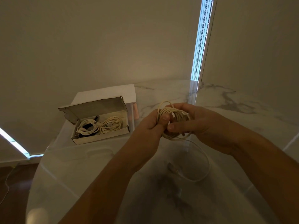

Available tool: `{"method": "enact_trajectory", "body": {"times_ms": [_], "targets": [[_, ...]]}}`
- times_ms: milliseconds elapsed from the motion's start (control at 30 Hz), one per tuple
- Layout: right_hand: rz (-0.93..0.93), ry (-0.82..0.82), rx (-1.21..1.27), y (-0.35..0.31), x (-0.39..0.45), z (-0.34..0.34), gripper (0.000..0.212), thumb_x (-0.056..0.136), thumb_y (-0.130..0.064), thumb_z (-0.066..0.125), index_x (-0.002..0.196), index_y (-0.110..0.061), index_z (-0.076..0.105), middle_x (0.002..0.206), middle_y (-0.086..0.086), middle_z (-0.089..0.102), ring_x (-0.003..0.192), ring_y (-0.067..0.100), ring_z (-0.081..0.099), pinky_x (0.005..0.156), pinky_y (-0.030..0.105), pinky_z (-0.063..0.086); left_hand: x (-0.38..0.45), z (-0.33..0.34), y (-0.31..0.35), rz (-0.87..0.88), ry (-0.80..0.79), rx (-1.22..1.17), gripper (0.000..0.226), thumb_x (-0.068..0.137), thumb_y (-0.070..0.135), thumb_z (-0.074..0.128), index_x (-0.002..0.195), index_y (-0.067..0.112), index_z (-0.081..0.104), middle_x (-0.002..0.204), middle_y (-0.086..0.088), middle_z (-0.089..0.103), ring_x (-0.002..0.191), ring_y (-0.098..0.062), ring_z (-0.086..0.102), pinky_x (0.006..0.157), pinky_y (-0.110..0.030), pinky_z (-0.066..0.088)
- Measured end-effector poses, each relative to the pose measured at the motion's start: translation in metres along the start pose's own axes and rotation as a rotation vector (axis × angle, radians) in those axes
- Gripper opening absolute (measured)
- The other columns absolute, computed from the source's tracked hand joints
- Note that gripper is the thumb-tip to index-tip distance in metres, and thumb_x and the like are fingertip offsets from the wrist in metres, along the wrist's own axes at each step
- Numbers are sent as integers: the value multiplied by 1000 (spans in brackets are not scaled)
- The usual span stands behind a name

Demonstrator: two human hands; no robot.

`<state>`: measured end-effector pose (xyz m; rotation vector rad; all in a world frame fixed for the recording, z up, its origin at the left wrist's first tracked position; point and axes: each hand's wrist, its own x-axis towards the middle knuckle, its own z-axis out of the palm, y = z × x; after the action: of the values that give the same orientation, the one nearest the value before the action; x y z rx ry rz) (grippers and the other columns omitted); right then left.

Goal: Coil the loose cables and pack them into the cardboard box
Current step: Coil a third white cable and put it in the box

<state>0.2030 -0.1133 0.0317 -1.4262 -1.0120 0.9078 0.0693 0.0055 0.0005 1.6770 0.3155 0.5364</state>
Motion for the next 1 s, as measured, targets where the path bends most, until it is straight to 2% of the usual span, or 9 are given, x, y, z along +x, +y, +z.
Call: {"method": "enact_trajectory", "body": {"times_ms": [133,300,400,600,667,767,833,900,1000], "targets": [[-68,27,-110,2,2,-2,59,73,-13,82,127,-21,58,111,0,72,102,17,70,86,30,57,1,0,-1,18,47,27,26,104,36,43,119,29,64,115,0,71,112,-17,65,102,-47,52],[-194,109,-305,3,3,0,63,79,-15,81,132,-28,49,105,0,70,94,13,71,80,29,59,2,-2,2,-30,77,-178,26,104,26,44,112,17,68,116,-11,70,112,-24,65,97,-38,53],[-303,198,-379,4,4,2,55,80,-14,80,123,-26,46,108,-3,63,88,14,69,73,28,59,3,-4,4,-56,107,-261,25,103,23,46,105,14,69,112,-17,66,104,-23,62,95,-33,50],[-588,350,-823,9,2,6,23,84,-24,73,93,-26,51,101,-9,55,82,5,60,71,22,55,2,-6,6,-50,139,-219,27,105,25,43,103,12,67,104,-15,61,97,-22,58,103,-45,47],[-639,377,-951,11,3,4,16,85,-30,69,93,-24,57,104,-8,54,79,5,57,70,21,54,2,-6,6,-41,153,-219,27,104,26,44,103,13,67,103,-14,60,96,-23,55,105,-48,46],[-667,390,-1079,15,6,2,16,88,-32,63,97,-18,63,107,-5,57,78,1,52,67,16,51,2,-5,6,-36,153,-220,25,103,27,46,103,17,69,106,-17,60,101,-26,54,109,-52,43],[-669,384,-1097,16,7,2,15,92,-31,59,98,-18,61,107,-5,56,80,1,50,67,16,50,2,-5,7,-29,160,-201,24,101,34,50,99,23,71,105,-14,63,101,-25,56,108,-51,45],[-645,382,-1007,16,7,3,12,95,-31,57,99,-20,59,107,-8,54,83,4,52,72,18,52,3,-7,5,-3,172,-111,26,94,44,50,95,29,71,97,-4,67,95,-20,59,101,-44,50],[-636,438,-920,10,5,-1,13,96,-32,55,100,-19,58,104,-11,51,88,3,54,77,11,48,3,-9,2,7,178,-9,30,97,47,46,100,27,69,92,3,68,92,-16,62,94,-40,52]]}}
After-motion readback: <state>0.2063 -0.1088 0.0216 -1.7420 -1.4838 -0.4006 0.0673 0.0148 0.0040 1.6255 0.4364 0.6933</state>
